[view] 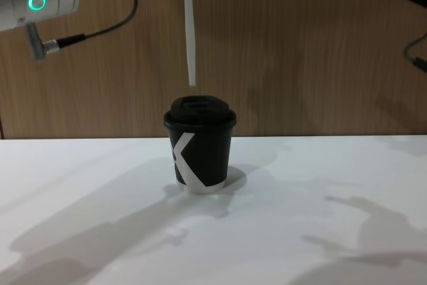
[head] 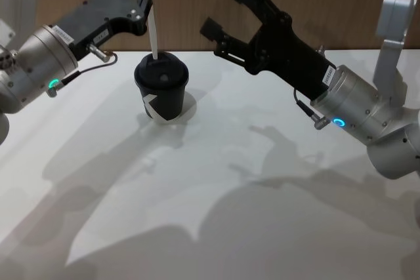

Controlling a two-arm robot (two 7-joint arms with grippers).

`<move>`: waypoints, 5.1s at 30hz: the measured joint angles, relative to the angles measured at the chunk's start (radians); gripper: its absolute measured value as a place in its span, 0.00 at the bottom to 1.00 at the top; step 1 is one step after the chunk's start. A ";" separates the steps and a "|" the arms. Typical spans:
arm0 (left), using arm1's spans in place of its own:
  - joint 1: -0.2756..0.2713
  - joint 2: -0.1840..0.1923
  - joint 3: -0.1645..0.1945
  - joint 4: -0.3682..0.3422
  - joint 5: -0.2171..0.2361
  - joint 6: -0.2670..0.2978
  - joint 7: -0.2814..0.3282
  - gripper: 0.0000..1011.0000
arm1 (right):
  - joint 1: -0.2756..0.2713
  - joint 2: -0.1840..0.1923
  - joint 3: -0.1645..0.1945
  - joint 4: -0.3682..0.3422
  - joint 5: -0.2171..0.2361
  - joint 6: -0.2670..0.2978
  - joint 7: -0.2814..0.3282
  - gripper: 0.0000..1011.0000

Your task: Pick up the straw with one hand, pass it to the other hand, and insert it into the cup.

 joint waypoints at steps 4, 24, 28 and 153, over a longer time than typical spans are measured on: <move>0.001 0.000 0.003 -0.004 0.013 0.008 0.003 0.01 | 0.000 0.000 0.000 0.000 0.000 0.000 0.000 0.99; -0.004 -0.021 0.013 0.005 0.043 0.046 0.005 0.01 | 0.000 0.000 0.000 0.000 0.000 0.000 0.000 0.99; -0.006 -0.025 0.014 0.011 0.047 0.053 0.003 0.01 | 0.000 0.000 0.000 0.000 0.000 0.000 0.000 0.99; 0.312 0.068 -0.194 -0.104 -0.310 0.144 -0.199 0.99 | -0.125 0.116 -0.034 -0.141 -0.096 0.092 -0.128 0.99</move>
